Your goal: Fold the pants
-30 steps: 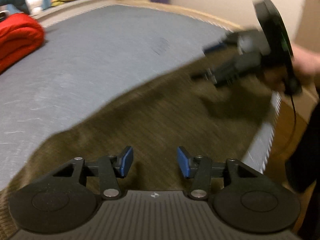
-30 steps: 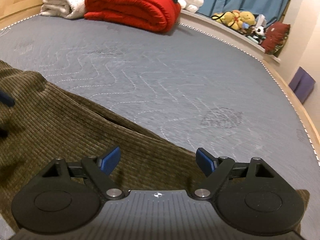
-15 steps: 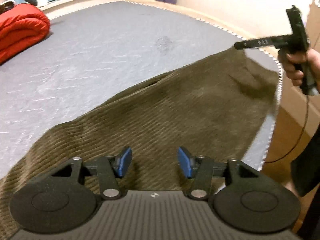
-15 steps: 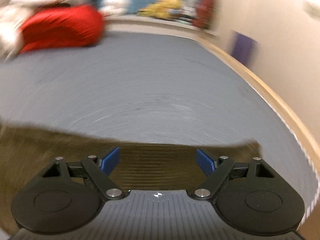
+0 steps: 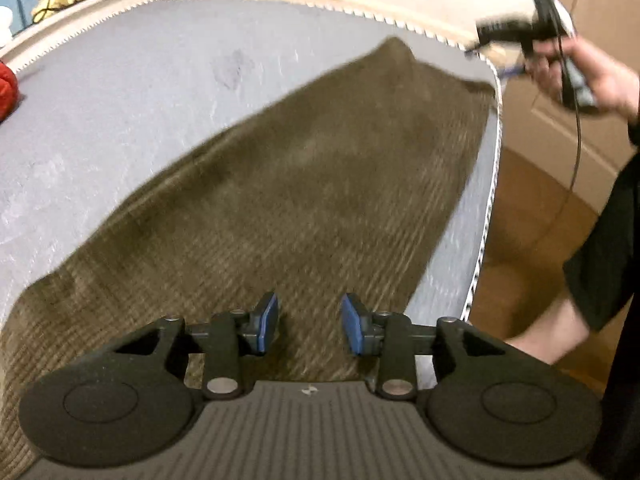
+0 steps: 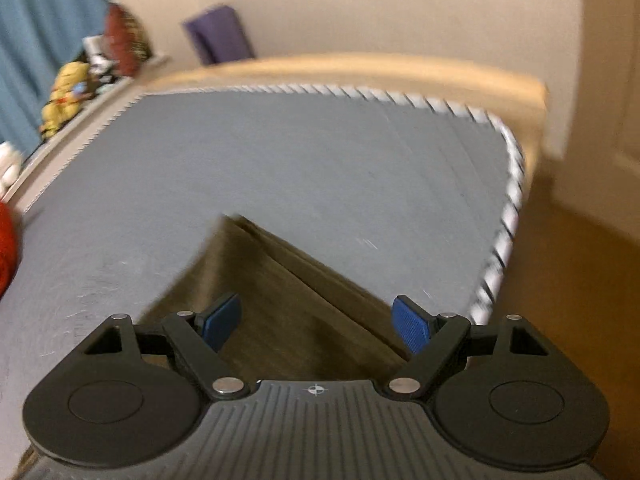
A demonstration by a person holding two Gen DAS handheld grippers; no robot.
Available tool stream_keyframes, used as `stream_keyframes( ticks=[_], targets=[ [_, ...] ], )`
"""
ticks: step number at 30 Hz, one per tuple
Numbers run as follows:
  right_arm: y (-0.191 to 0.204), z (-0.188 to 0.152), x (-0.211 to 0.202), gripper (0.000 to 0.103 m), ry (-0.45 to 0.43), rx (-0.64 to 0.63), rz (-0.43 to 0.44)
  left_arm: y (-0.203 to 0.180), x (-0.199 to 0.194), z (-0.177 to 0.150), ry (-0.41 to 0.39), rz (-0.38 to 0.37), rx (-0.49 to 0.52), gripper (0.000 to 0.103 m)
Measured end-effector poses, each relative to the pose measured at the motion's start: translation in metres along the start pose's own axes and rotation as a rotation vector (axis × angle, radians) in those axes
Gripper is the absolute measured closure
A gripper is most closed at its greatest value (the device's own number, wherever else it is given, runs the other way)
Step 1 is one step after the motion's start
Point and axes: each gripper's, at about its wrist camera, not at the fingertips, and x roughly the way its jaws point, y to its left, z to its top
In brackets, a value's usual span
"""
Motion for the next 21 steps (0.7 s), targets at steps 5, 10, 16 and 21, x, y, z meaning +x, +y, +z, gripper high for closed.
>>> stream_keyframes(
  ticks=[5,10,16,21],
  targets=[
    [-0.023,-0.004,0.024,0.019,0.051,-0.019,0.033,-0.01,-0.001,0.005,-0.024,0.013,0.013,0.059],
    [-0.028,-0.007,0.044,0.018,0.107,-0.084,0.043,-0.012,0.001,0.008,-0.03,0.026,0.015,0.056],
    [-0.006,-0.015,0.037,0.049,0.056,-0.256,0.021,-0.006,-0.002,0.012,-0.038,0.046,-0.009,0.055],
    [0.007,-0.02,0.024,0.079,-0.008,-0.32,-0.005,-0.001,-0.003,0.015,-0.048,0.059,-0.026,0.055]
  ],
)
